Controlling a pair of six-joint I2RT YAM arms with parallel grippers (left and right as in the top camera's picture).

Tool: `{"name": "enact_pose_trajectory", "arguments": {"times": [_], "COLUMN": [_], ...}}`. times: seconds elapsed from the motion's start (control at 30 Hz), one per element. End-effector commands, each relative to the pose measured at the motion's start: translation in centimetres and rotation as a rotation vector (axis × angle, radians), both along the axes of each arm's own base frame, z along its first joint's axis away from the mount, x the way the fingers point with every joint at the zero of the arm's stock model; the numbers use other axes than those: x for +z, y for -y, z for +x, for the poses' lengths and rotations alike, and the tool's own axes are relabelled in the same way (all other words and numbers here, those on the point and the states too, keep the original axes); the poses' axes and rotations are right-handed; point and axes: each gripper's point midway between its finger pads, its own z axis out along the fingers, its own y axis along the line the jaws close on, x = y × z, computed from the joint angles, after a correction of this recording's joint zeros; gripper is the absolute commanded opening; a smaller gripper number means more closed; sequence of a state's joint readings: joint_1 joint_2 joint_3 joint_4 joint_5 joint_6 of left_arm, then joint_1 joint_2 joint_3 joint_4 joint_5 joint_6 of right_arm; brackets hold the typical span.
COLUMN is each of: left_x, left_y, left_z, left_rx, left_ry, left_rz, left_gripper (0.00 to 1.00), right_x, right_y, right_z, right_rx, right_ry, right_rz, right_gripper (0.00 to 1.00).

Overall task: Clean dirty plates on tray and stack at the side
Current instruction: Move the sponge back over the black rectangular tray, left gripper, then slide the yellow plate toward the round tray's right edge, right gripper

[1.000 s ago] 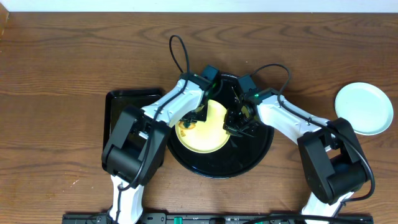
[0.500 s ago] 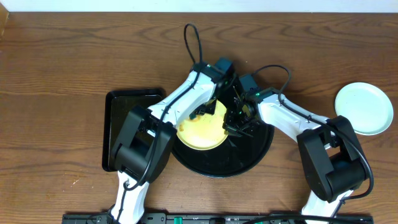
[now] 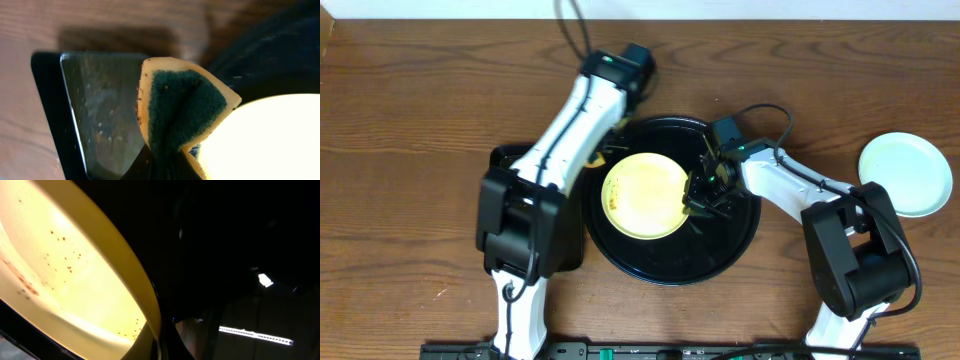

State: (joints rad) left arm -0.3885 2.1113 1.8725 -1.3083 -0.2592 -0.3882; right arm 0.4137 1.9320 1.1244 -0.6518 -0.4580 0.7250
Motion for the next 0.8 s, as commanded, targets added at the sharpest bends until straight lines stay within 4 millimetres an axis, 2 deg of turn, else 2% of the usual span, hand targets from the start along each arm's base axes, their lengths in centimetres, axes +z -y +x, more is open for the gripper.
{"name": "enact_pose_trajectory", "arguments": {"times": [0.0, 0.1, 0.23, 0.43, 0.6, 0.77], "left_x": [0.7, 0.5, 0.5, 0.5, 0.5, 0.5], "left_y": [-1.0, -1.7, -2.6, -3.1, -3.1, -3.1], "left_z": [-0.2, -0.3, -0.3, -0.4, -0.4, -0.4], "left_rx": [0.094, 0.127, 0.150, 0.159, 0.159, 0.155], "left_ry": [-0.030, -0.073, -0.099, -0.103, -0.103, -0.104], "left_rz": [-0.140, -0.249, -0.319, -0.319, -0.319, -0.320], "left_gripper": [0.08, 0.07, 0.07, 0.08, 0.07, 0.07], "right_x": [-2.9, -0.6, 3.6, 9.1, 11.5, 12.0], "right_y": [7.1, 7.8, 8.5, 10.1, 11.1, 11.8], "right_z": [1.4, 2.7, 4.1, 3.6, 2.1, 0.8], "right_rx": [-0.040, -0.042, -0.038, -0.023, 0.008, 0.086], "right_ry": [0.078, 0.172, 0.315, 0.447, 0.479, 0.469], "right_rz": [-0.317, -0.336, -0.364, -0.408, -0.431, -0.471], "right_gripper": [0.01, 0.02, 0.02, 0.02, 0.02, 0.02]}}
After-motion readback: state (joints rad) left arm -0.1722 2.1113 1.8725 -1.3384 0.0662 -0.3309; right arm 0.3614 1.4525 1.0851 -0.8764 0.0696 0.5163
